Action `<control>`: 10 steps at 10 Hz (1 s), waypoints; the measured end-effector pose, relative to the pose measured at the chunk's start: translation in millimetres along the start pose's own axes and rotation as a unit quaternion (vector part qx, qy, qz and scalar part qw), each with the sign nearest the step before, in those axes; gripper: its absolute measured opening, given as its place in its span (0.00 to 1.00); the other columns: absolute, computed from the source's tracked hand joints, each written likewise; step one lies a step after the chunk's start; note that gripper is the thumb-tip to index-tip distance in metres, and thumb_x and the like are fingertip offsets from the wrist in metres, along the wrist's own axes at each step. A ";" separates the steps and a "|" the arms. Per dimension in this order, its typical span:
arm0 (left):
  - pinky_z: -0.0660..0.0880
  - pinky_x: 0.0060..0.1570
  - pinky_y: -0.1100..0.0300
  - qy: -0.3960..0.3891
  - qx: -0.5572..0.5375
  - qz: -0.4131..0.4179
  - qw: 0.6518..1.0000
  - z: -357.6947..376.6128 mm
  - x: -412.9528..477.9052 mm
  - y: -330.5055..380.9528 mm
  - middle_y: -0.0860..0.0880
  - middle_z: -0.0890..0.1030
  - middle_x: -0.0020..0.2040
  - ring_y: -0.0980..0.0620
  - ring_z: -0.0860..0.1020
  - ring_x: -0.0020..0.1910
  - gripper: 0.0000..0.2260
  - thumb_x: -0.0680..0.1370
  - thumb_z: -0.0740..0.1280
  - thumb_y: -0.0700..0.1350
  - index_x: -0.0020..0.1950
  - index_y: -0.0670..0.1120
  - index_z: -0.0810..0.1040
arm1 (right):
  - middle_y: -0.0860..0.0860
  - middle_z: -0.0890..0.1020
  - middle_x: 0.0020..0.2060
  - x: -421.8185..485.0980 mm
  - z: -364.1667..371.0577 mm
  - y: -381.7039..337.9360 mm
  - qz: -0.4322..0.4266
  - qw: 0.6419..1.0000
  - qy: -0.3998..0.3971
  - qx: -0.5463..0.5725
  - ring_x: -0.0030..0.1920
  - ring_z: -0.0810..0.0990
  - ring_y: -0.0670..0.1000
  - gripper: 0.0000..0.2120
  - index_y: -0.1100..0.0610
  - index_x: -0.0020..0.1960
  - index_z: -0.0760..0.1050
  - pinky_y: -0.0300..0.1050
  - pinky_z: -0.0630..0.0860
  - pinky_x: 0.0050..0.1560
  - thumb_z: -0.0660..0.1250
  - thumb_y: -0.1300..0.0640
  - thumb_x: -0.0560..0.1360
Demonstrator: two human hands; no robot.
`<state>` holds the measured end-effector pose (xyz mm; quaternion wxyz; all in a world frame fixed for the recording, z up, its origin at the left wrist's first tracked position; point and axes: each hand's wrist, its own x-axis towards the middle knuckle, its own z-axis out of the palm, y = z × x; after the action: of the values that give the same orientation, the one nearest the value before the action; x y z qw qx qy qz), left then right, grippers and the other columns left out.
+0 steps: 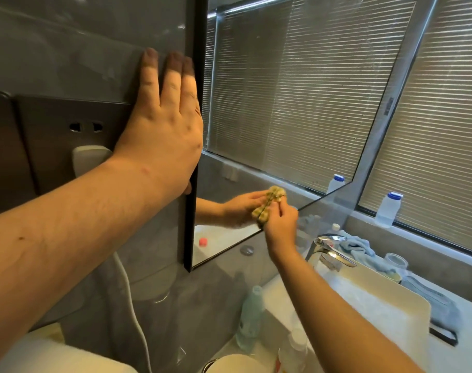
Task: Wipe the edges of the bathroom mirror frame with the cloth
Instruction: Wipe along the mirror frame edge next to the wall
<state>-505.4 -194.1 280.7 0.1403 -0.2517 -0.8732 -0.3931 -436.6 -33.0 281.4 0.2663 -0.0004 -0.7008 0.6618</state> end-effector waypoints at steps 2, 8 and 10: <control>0.45 0.72 0.33 0.129 0.542 0.124 0.821 -123.7 -109.2 172.2 0.26 0.52 0.74 0.27 0.53 0.74 0.44 0.69 0.76 0.47 0.74 0.32 0.55 | 0.50 0.69 0.49 -89.4 9.1 -9.7 -0.067 0.994 -0.078 -0.026 0.46 0.72 0.29 0.09 0.61 0.59 0.76 0.25 0.69 0.50 0.66 0.65 0.78; 0.77 0.53 0.51 -0.024 0.345 -0.021 0.938 -146.7 -169.9 303.3 0.55 0.80 0.55 0.52 0.78 0.55 0.27 0.70 0.65 0.69 0.62 0.54 0.75 | 0.58 0.85 0.49 -148.3 -70.9 -153.6 -0.043 0.965 -0.181 0.186 0.49 0.85 0.57 0.16 0.59 0.59 0.79 0.49 0.82 0.44 0.59 0.72 0.79; 0.78 0.40 0.53 -0.017 0.300 -0.036 0.953 -144.3 -164.7 304.2 0.54 0.78 0.39 0.52 0.77 0.40 0.09 0.70 0.66 0.44 0.48 0.54 0.74 | 0.55 0.85 0.45 -149.7 -80.3 -176.9 -0.098 0.973 -0.125 0.168 0.47 0.85 0.57 0.10 0.51 0.53 0.81 0.53 0.83 0.44 0.66 0.62 0.76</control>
<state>-194.0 -186.0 489.2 0.1804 -0.1732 -0.9615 -0.1138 -215.8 -33.3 388.3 0.2362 0.1958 -0.6038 0.7357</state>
